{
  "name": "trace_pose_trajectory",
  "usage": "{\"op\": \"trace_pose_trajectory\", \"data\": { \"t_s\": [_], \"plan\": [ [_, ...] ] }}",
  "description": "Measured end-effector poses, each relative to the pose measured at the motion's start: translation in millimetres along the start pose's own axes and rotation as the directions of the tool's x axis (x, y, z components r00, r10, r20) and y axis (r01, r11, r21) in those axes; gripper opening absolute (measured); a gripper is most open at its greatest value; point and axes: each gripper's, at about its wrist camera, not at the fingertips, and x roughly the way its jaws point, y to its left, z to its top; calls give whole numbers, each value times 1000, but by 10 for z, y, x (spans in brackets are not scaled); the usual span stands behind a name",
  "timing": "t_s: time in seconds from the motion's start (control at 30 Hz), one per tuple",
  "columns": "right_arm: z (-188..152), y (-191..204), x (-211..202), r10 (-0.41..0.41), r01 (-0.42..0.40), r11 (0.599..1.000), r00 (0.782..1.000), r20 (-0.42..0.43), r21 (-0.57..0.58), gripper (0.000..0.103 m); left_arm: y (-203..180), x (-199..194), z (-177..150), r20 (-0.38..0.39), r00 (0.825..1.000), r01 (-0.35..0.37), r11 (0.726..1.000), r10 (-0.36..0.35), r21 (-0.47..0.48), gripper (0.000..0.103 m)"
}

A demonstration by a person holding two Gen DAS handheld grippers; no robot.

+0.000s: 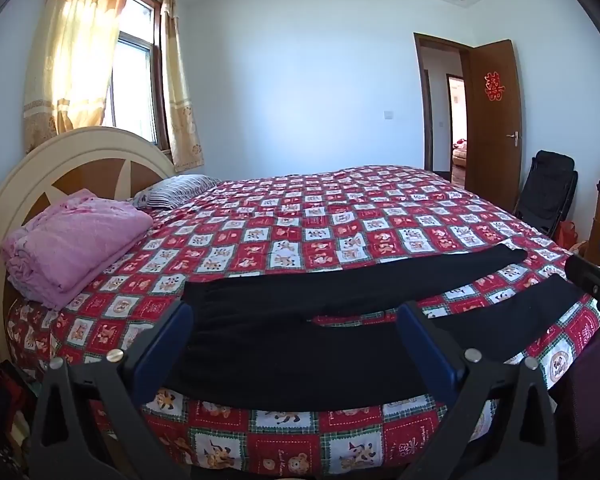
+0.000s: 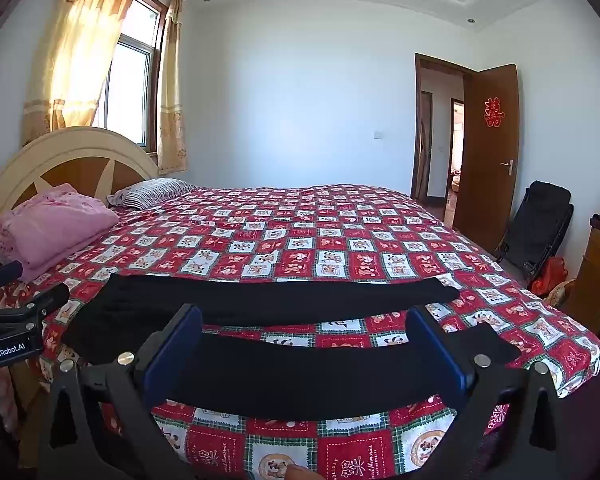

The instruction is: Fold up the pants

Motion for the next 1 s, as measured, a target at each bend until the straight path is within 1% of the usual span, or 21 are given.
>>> {"op": "trace_pose_trajectory", "data": {
  "t_s": [0.13,0.27,0.4,0.43,0.5,0.63,0.9,1.0],
  "plan": [
    [-4,0,5,2,-2,1000,1000,5,1,102,-5,-2,4,-2,1000,-1,1000,1,1,103],
    [-9,11,-4,5,-5,1000,1000,5,-2,102,-9,46,-59,-1,1000,-4,1000,4,1,103],
    [14,81,-76,7,-7,1000,1000,8,-4,102,-11,26,-61,2,1000,-3,1000,3,-1,103],
    [26,58,-1,2,-2,1000,1000,-2,2,102,-4,34,-63,2,1000,-3,1000,3,-2,103],
    [39,73,0,1,-1,1000,1000,-4,2,102,10,40,-67,2,1000,-4,1000,4,-4,103],
    [-55,-37,29,1,-1,1000,1000,-3,0,102,39,37,-61,2,1000,-2,1000,2,-7,103],
    [-31,-7,41,-1,1,1000,1000,-7,0,102,90,49,-87,-2,1000,-8,1000,8,-24,103],
    [-114,-51,74,0,0,1000,1000,-7,-2,102,84,49,-82,-2,1000,-9,1000,9,-22,103]
  ]
}}
